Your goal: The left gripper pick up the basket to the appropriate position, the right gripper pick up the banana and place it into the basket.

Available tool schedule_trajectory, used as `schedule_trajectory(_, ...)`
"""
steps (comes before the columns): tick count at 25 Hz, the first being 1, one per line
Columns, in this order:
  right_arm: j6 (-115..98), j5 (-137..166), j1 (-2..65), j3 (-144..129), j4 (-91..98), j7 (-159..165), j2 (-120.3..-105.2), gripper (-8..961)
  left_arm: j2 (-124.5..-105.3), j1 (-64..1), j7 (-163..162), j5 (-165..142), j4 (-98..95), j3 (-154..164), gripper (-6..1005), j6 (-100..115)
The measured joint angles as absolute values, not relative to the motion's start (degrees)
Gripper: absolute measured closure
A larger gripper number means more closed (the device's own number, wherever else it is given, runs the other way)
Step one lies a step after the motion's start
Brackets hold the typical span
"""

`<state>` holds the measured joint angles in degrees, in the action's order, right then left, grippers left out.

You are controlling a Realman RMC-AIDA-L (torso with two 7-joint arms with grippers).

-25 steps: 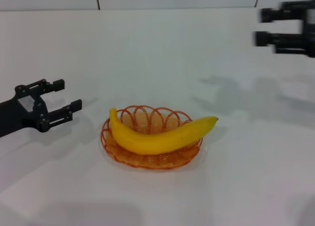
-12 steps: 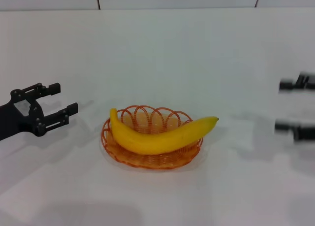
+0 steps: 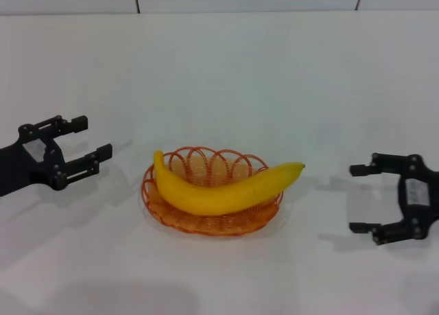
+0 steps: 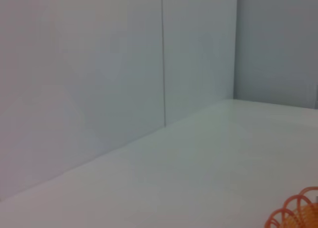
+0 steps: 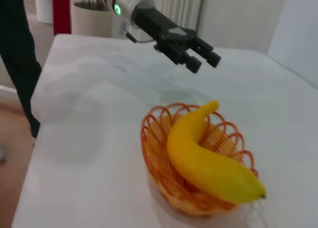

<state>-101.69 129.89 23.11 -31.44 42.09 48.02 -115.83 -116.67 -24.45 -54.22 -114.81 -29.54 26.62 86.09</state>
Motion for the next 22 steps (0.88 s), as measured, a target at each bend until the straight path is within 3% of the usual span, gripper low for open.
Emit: schedule_trajectory(22, -101.7, 129.5, 24.6, -31.1, 40.2, 50.1, -115.25, 60, -116.27, -18.7, -53.2, -119.5, -34.8, 26.2, 288, 98.5)
